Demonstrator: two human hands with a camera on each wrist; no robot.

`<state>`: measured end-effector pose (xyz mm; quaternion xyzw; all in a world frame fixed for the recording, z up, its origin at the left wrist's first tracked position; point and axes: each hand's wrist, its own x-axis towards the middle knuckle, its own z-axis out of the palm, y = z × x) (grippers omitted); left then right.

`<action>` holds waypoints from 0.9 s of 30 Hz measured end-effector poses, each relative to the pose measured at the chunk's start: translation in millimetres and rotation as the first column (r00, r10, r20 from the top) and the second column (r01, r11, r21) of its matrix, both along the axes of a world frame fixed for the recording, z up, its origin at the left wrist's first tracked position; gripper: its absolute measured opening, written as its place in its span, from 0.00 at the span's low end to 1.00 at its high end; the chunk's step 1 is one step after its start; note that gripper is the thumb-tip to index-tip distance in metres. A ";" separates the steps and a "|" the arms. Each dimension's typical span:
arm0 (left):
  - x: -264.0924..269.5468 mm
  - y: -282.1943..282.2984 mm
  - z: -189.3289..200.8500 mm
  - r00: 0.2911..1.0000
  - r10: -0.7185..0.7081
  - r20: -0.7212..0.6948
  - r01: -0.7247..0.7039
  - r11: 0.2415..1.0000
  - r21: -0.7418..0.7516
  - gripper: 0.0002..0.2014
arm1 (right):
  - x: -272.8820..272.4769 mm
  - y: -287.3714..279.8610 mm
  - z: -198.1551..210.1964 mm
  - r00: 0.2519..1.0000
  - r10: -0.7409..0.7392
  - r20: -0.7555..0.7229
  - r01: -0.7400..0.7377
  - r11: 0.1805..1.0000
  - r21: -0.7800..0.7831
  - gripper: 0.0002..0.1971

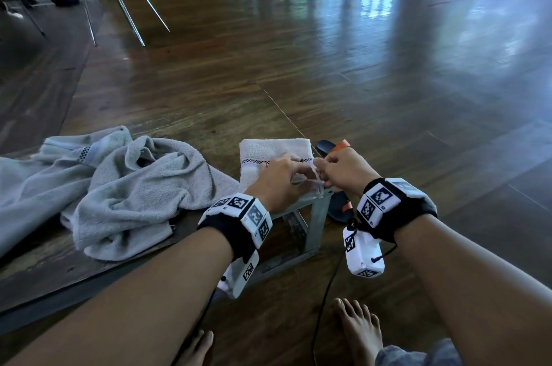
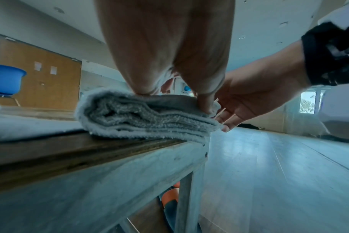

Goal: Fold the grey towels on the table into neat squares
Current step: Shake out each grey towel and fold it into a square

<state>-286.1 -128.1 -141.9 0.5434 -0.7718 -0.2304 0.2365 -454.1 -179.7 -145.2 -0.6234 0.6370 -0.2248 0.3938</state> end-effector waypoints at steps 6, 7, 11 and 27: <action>0.3 4.3 4.0 0.986 0.025 -0.163 -0.018 0.999 0.042 0.12 | 5.0 1.3 0.8 0.994 -0.005 -0.113 -0.001 0.998 -0.057 0.13; 0.7 4.5 4.5 0.984 0.033 -0.177 -0.023 0.998 0.056 0.12 | 6.1 2.7 2.3 0.994 -0.011 -0.112 0.004 0.998 -0.065 0.12; 2.8 4.2 6.5 0.986 0.033 -0.164 -0.019 0.996 0.086 0.12 | 9.7 5.8 6.6 0.993 -0.021 -0.117 0.008 0.994 -0.110 0.09; 35.5 -17.0 -16.3 0.857 0.134 0.498 -0.251 0.952 0.175 0.30 | 46.4 11.3 1.1 0.840 0.120 -0.530 -0.393 0.808 -0.439 0.21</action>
